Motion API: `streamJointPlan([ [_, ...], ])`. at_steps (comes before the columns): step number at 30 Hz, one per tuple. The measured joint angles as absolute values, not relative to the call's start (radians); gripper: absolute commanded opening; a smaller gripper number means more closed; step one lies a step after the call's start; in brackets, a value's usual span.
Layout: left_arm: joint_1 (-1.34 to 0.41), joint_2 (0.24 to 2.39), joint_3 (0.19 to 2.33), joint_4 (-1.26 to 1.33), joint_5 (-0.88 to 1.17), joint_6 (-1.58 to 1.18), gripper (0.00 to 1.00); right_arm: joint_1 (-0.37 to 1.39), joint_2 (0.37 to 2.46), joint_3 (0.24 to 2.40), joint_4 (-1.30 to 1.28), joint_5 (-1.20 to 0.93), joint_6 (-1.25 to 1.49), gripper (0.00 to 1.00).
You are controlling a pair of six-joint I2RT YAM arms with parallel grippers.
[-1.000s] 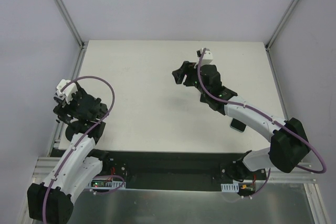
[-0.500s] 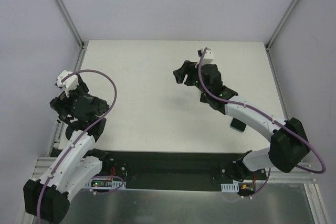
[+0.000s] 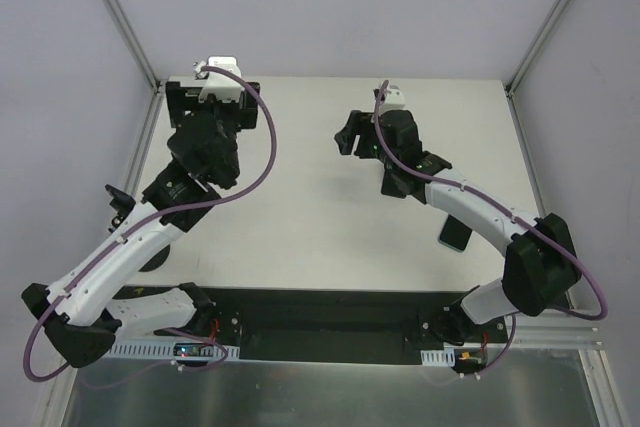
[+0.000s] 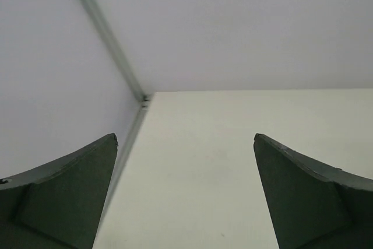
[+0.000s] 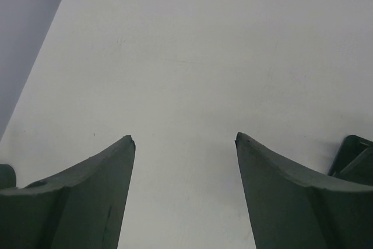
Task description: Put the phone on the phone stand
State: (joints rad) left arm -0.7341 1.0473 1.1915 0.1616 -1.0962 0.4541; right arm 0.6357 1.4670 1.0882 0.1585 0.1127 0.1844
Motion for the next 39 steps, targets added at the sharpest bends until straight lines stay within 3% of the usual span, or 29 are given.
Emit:
streamJointPlan([
  [2,-0.726,1.059,1.265,0.022,-0.858,0.327,0.99,0.621,1.478,1.102,0.128,0.118,0.174,0.75],
  [3,-0.718,1.057,1.275,-0.038,-0.733,0.271,0.99,0.613,1.48,1.105,0.108,0.129,0.171,0.83],
  [6,-0.712,1.093,1.304,-0.151,-0.422,0.194,0.99,0.584,1.485,1.133,-0.003,0.228,0.179,0.95],
  [10,-0.713,1.251,1.358,-0.209,-0.039,0.174,0.99,0.517,1.519,1.197,-0.146,0.369,0.221,0.98],
  [15,-0.712,1.39,1.344,-0.282,0.197,0.175,0.99,0.423,1.614,1.249,-0.239,0.435,0.271,1.0],
  [20,-0.712,1.346,1.26,-0.284,0.218,0.17,0.99,0.411,1.728,1.295,-0.313,0.483,0.294,0.97],
  [28,-0.712,1.196,1.159,-0.213,-0.04,0.117,0.99,0.427,1.84,1.374,-0.387,0.513,0.367,0.8],
  [31,-0.712,1.183,1.153,-0.188,-0.101,0.103,0.98,0.444,1.842,1.374,-0.403,0.549,0.38,0.65],
  [32,-0.712,1.182,1.151,-0.183,-0.118,0.097,0.98,0.451,1.842,1.374,-0.403,0.562,0.38,0.45],
  [33,-0.712,1.182,1.148,-0.18,-0.134,0.093,0.98,0.459,1.842,1.374,-0.402,0.571,0.379,0.37],
  [39,-0.712,1.182,1.136,-0.175,-0.184,0.08,0.97,0.505,1.842,1.374,-0.379,0.541,0.34,0.14],
])
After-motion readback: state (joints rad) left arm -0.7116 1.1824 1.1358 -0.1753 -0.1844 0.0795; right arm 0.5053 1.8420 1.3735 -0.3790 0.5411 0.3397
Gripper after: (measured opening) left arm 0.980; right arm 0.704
